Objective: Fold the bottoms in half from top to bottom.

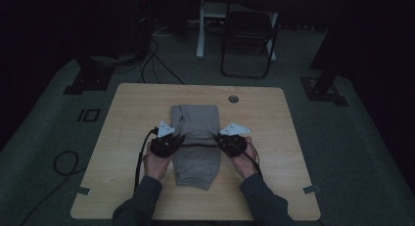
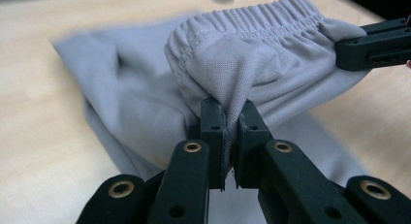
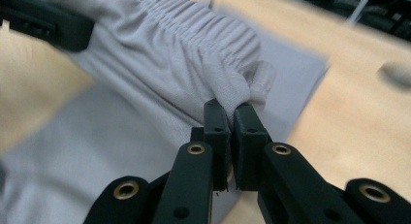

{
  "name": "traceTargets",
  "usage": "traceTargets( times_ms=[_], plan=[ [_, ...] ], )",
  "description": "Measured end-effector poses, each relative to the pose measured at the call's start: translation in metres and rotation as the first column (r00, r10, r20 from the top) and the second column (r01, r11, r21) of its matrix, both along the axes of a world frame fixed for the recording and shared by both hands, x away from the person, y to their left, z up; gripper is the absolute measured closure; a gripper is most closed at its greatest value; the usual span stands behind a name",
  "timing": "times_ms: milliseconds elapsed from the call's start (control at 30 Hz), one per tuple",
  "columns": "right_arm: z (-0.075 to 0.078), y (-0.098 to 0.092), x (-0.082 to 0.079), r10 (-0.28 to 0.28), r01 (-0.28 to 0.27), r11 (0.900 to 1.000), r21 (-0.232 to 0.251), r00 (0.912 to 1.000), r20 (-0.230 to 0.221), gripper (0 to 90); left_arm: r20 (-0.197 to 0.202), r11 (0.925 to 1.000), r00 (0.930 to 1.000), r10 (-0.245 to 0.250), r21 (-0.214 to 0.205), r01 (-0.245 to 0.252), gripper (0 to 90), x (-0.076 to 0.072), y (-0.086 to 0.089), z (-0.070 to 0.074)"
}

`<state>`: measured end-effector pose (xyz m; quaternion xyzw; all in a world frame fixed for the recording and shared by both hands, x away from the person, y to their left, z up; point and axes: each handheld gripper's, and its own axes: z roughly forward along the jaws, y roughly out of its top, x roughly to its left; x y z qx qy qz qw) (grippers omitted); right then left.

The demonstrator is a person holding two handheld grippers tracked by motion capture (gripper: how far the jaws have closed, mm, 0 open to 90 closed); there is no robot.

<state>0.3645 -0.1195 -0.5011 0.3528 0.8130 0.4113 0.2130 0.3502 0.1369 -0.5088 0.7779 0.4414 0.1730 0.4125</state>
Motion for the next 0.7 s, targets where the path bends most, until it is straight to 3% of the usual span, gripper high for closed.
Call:
traceTargets(
  times_ms=[67, 100, 167, 233, 300, 333, 400, 500, 600, 700],
  plan=[
    [-0.017, 0.002, -0.006, 0.013, -0.014, 0.9997, -0.018, 0.9989, -0.045, 87.1, -0.045, 0.9999, 0.999, -0.002, 0.013, 0.002, 84.4, -0.003, 0.0, -0.016],
    [-0.017, 0.002, -0.006, 0.013, -0.014, 0.9997, -0.018, 0.9989, -0.045, 87.1, -0.045, 0.9999, 0.999, -0.002, 0.013, 0.002, 84.1, -0.003, 0.0, -0.016],
    [-0.036, 0.006, -0.011, 0.028, -0.033, 0.9984, -0.046, 0.995, -0.095, 86.9, -0.094, 0.9989, 0.9956, -0.001, 0.047, 0.005, 83.0, -0.007, -0.001, -0.034],
    [-0.044, 0.008, -0.013, 0.035, -0.044, 0.9971, -0.062, 0.9912, -0.127, 86.3, -0.088, 0.9983, 0.996, -0.009, 0.056, 0.014, 80.4, -0.011, -0.002, -0.04],
    [-0.047, 0.008, -0.013, 0.051, -0.061, 0.9956, -0.07, 0.9892, -0.137, 83.9, -0.103, 0.9987, 0.9945, -0.02, 0.044, 0.024, 74.5, -0.011, 0.0, -0.038],
    [-0.045, 0.007, -0.012, 0.054, -0.064, 0.9959, -0.064, 0.9872, -0.15, 78.6, -0.107, 0.9985, 0.9939, -0.027, 0.045, 0.032, 68.6, -0.011, 0.0, -0.035],
    [-0.039, 0.004, -0.011, 0.057, -0.065, 0.9969, -0.045, 0.9862, -0.156, 68.0, -0.085, 0.9986, 0.9958, -0.034, 0.038, 0.037, 63.0, -0.012, 0.003, -0.027],
    [-0.025, -0.006, -0.008, 0.057, -0.054, 0.9983, 0.021, 0.9905, -0.125, 61.3, -0.048, 0.9997, 0.9986, -0.021, -0.015, 0.02, 60.2, -0.009, 0.012, -0.011],
    [-0.013, -0.015, 0.002, 0.013, -0.003, 0.9966, 0.083, 0.9915, -0.129, 61.6, -0.032, 0.999, 0.9993, 0.018, -0.04, -0.02, 60.0, 0.004, 0.017, 0.002],
    [-0.012, -0.016, 0.02, -0.039, 0.052, 0.9958, 0.076, 0.9847, -0.17, 78.0, -0.041, 0.9977, 0.9983, 0.041, -0.053, -0.043, 71.5, 0.022, 0.016, 0.008]
  ],
)
